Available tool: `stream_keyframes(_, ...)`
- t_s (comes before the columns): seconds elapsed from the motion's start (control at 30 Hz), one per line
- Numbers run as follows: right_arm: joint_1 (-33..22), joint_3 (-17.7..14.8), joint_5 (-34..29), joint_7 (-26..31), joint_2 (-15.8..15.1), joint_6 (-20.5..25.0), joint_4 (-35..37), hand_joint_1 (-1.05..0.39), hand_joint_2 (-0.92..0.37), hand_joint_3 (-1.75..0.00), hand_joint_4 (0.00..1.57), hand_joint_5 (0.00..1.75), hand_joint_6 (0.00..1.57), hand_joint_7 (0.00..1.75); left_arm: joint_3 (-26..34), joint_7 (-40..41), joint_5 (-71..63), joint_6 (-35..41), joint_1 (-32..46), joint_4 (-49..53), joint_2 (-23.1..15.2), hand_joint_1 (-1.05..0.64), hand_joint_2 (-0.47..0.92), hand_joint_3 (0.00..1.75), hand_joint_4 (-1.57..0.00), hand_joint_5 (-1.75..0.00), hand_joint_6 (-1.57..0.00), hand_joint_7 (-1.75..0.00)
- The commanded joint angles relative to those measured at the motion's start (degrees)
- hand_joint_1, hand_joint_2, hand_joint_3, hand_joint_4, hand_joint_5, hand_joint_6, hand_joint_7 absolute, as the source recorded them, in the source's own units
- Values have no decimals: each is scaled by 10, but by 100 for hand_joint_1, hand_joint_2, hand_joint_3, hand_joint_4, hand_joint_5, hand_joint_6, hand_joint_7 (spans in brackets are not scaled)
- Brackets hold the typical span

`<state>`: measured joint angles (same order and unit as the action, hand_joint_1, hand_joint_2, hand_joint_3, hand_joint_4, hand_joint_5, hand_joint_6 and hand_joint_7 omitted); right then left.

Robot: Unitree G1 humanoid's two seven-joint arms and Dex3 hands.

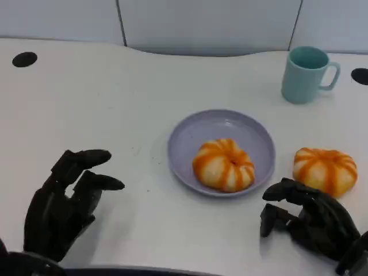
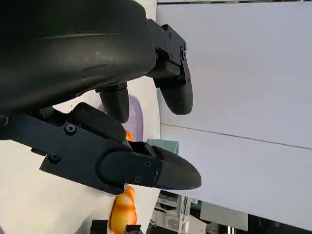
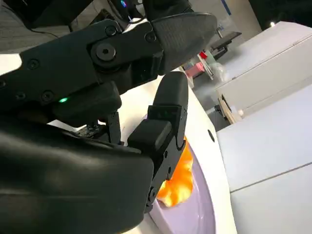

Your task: Grasp the bread from the table and place it into the plate.

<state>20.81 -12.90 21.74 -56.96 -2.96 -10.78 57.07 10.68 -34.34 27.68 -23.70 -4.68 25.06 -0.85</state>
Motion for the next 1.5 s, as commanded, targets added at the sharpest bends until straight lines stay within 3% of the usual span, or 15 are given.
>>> stream_keyframes(0.03,-20,1,-14,10,-16,-1,13,-48,-92,-12,63,150,79,84,13,25,2,20,23,-11,8,-73,92,23,-18,-175,-8,-159)
stream_keyframes(0.63,-21,1,-17,10,-19,-3,9,-49,-92,-13,60,153,76,90,39,28,22,81,36,-15,27,-67,92,16,-23,-175,-14,-170)
stream_keyframes(1.23,-16,-2,-15,10,-19,6,7,-51,-92,-12,66,152,79,87,50,-50,34,125,26,29,-5,-70,92,3,-33,-175,-30,-136)
stream_keyframes(1.5,-14,-4,-13,5,-20,11,8,-51,-92,-12,65,153,78,86,51,-52,35,127,21,36,-5,-71,92,2,-34,-175,-33,-133)
